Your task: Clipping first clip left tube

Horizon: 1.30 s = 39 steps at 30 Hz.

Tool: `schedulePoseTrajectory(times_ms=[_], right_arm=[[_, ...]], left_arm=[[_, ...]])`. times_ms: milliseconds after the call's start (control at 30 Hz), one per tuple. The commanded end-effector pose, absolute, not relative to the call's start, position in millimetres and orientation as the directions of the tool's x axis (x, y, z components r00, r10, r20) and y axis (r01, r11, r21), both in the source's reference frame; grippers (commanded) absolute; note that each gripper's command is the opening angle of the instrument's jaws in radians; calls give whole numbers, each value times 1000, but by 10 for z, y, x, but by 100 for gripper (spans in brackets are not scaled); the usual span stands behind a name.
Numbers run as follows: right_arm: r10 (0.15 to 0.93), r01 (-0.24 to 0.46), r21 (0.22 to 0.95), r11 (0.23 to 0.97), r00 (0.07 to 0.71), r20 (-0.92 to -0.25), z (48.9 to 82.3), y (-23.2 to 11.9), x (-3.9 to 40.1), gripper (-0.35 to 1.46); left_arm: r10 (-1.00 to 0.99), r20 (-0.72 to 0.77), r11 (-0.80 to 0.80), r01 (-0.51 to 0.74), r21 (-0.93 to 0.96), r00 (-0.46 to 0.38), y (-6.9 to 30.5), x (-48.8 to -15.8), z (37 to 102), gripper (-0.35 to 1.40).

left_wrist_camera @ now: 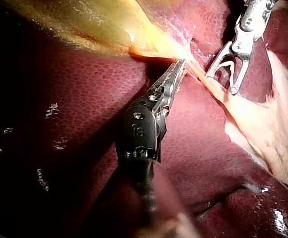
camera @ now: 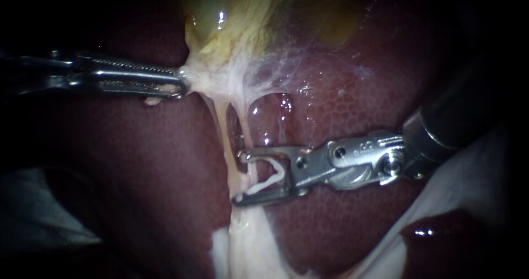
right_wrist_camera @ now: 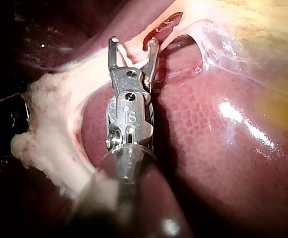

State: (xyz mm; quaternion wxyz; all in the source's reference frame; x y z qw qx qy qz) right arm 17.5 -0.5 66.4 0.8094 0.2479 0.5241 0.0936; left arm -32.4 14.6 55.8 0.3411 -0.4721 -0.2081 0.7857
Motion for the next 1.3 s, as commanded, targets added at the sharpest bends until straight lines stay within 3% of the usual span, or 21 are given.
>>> schedulePoseTrajectory(times_ms=[33, 267, 600, 933, 1300], right_arm=[[407, 122, 497, 859, 424, -809, 666, -4, 175, 50], [388, 202, 483, 852, 376, -841, 669, -3, 194, 49], [365, 309, 476, 823, 354, -861, 662, -9, 217, 47], [359, 346, 475, 809, 349, -866, 628, -33, 225, 41], [386, 319, 501, 804, 361, -849, 630, -32, 218, -2]], left_arm=[[733, -600, -681, -340, -649, -322, 146, -324, 558, -35], [733, -600, -681, -339, -649, -322, 146, -323, 558, -35], [733, -600, -681, -339, -649, -322, 146, -323, 559, -35], [733, -600, -681, -339, -649, -322, 146, -323, 559, -35], [732, -600, -681, -339, -649, -322, 146, -323, 559, -35]])
